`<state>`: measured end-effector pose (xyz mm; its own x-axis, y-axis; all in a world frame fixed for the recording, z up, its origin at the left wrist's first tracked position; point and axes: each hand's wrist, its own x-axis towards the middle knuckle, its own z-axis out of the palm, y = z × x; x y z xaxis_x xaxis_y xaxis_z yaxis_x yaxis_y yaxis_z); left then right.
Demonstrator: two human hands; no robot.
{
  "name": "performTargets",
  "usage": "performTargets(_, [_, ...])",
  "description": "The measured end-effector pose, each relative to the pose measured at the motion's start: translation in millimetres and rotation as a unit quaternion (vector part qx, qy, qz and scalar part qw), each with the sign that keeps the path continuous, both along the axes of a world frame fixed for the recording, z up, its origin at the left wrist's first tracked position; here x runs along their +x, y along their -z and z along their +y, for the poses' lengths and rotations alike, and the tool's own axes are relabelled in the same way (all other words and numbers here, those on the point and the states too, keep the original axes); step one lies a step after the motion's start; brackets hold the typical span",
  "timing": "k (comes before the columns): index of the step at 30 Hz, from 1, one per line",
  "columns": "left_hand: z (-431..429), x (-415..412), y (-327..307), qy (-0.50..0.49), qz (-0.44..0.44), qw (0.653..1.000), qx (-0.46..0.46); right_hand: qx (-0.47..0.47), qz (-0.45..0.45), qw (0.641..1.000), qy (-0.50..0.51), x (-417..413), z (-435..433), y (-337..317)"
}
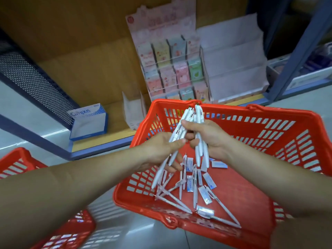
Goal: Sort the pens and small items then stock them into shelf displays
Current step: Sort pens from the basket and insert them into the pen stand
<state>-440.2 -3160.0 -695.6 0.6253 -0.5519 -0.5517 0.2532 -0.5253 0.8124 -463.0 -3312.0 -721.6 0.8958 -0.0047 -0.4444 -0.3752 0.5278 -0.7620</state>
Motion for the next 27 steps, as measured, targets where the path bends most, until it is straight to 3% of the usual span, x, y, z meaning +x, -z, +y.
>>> performTargets(6, [62,19,-46,-0.093,-0.109,0.983,-0.116,-0.067,-0.099,0.991,-0.058,31,63,-56])
performTargets(10, [143,27,-56,-0.165,-0.181,0.964,-0.106,-0.216,-0.154,0.961,-0.076,60,138,-83])
performTargets(13, [214,25,-57,-0.23,-0.209,0.948,-0.071,-0.287,-0.149,0.938,-0.124,74,207,-96])
performTargets(15, [266,18,-55,-0.274,-0.222,0.933,-0.065,-0.261,-0.097,0.944,-0.179,79,254,-102])
performTargets(20, [376,-6,-26,-0.347,-0.166,0.923,0.0,-0.178,-0.028,0.931,-0.318,75,357,-98])
performTargets(23, [420,-13,4,-0.363,-0.113,0.923,0.061,-0.163,-0.023,0.929,-0.333,66,413,-63])
performTargets(27, [466,-22,53,-0.354,-0.053,0.928,0.1,-0.185,0.06,0.925,-0.326,47,472,3])
